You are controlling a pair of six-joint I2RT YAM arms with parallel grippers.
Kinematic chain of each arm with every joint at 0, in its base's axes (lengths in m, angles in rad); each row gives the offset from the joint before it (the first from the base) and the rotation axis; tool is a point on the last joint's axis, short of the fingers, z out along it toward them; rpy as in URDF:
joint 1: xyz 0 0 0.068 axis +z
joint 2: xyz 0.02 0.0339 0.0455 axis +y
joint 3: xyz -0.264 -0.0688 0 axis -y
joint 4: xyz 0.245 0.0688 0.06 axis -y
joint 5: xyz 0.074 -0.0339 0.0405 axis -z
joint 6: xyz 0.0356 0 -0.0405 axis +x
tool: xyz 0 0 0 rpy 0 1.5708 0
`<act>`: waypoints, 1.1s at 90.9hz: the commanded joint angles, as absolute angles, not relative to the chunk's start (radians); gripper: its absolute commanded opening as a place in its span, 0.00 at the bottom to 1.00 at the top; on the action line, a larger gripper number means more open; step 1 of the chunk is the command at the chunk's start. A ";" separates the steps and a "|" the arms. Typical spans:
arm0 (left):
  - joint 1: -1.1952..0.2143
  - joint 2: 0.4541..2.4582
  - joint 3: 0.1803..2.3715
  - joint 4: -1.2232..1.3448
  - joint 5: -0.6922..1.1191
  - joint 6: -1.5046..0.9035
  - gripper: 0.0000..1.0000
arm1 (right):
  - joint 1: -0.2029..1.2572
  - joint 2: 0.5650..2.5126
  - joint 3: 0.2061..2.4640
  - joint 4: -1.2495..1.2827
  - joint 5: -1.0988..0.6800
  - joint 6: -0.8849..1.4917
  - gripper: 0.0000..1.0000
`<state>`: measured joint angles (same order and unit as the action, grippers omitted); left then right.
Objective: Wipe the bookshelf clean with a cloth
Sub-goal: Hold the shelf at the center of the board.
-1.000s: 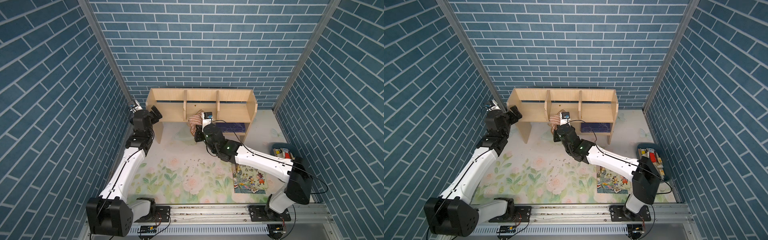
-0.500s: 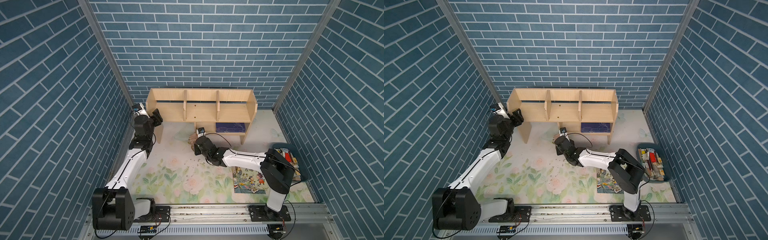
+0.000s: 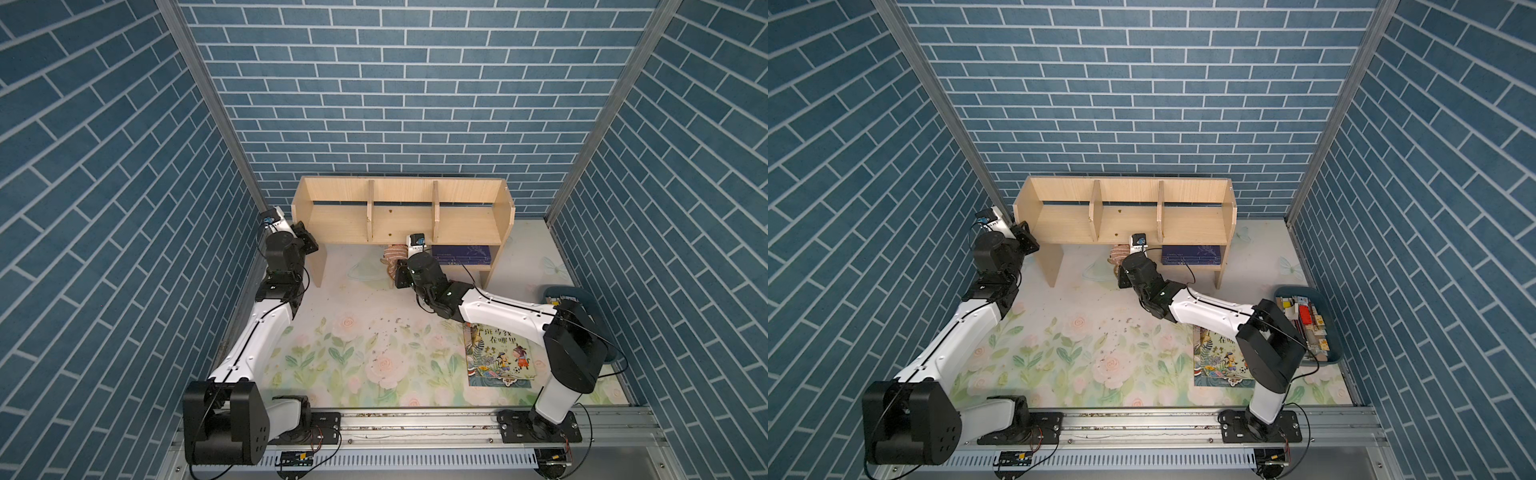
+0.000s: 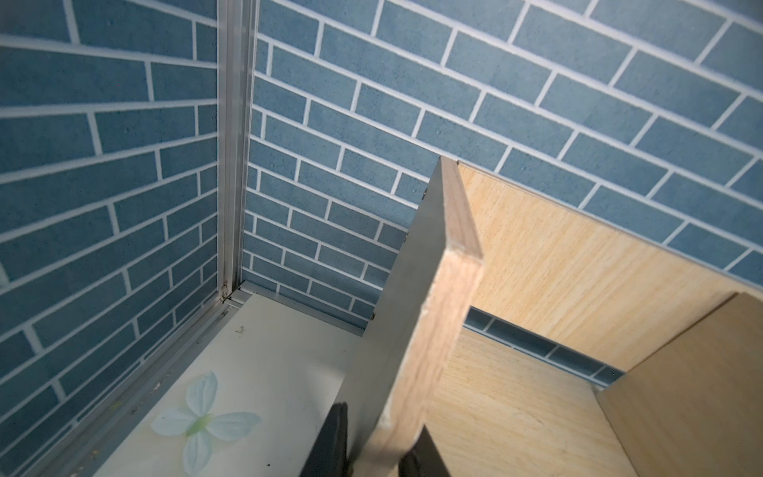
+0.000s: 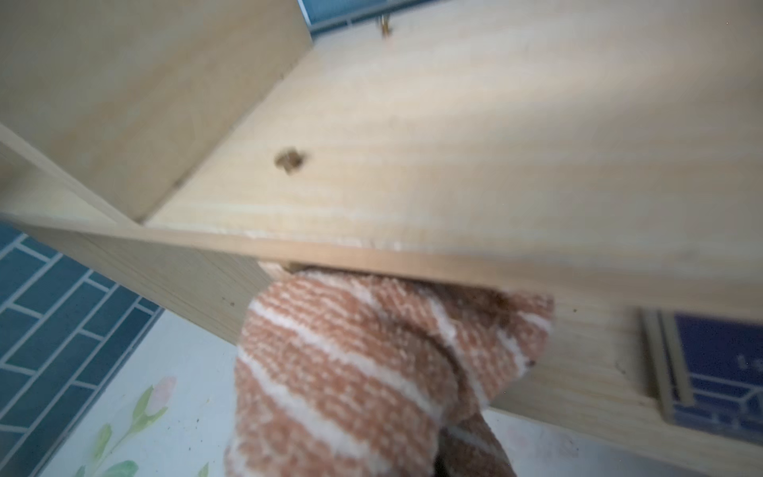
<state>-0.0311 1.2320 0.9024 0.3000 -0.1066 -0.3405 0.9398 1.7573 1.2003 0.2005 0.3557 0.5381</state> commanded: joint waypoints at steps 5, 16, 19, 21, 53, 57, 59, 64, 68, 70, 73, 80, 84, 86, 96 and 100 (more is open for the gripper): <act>-0.035 1.186 0.891 0.305 -0.098 -0.379 0.10 | 0.943 1.791 1.154 0.216 0.350 0.579 0.00; -0.037 1.175 0.885 0.302 -0.092 -0.378 0.00 | 0.943 1.754 1.160 0.200 0.374 0.559 0.00; -0.037 1.172 0.884 0.302 -0.095 -0.375 0.00 | 0.941 1.738 1.165 0.184 0.394 0.555 0.00; -0.037 1.168 0.883 0.302 -0.098 -0.373 0.00 | 0.939 1.726 1.167 0.175 0.407 0.552 0.00; -0.035 1.193 0.884 0.305 -0.046 -0.326 0.00 | 0.706 1.368 0.977 0.055 0.530 0.538 0.00; -0.034 1.199 0.888 0.299 -0.038 -0.316 0.00 | 0.669 1.318 0.950 0.041 0.535 0.533 0.00; -0.034 1.200 0.888 0.299 -0.036 -0.312 0.00 | 0.649 1.295 0.938 0.036 0.536 0.528 0.00; -0.030 1.203 0.888 0.302 -0.030 -0.307 0.00 | 0.603 1.256 0.925 0.021 0.537 0.514 0.00; -0.026 1.205 0.888 0.304 -0.016 -0.302 0.00 | 0.579 1.240 0.930 0.004 0.537 0.498 0.00; -0.024 1.207 0.889 0.305 -0.008 -0.300 0.00 | 0.574 1.238 0.937 -0.001 0.537 0.488 0.00; -0.023 1.210 0.890 0.306 0.003 -0.296 0.00 | 0.571 1.243 0.951 -0.010 0.537 0.469 0.00; -0.015 1.227 0.897 0.307 0.045 -0.290 0.00 | 0.574 1.285 1.005 -0.032 0.501 0.442 0.00; -0.009 1.240 0.904 0.304 0.073 -0.292 0.00 | 0.583 1.312 1.032 -0.028 0.465 0.433 0.00; -0.007 1.246 0.908 0.300 0.085 -0.292 0.00 | 0.594 1.327 1.044 -0.024 0.454 0.431 0.00; -0.003 1.267 0.917 0.298 0.125 -0.287 0.00 | 0.688 1.430 1.143 -0.018 0.464 0.400 0.00; -0.003 1.271 0.920 0.298 0.139 -0.287 0.00 | 0.739 1.480 1.193 -0.012 0.480 0.380 0.00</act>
<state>0.0071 1.2385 0.9043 0.3096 0.0063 -0.2420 0.6308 1.3731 1.0668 -0.0528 0.4946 0.4671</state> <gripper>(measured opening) 0.202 0.082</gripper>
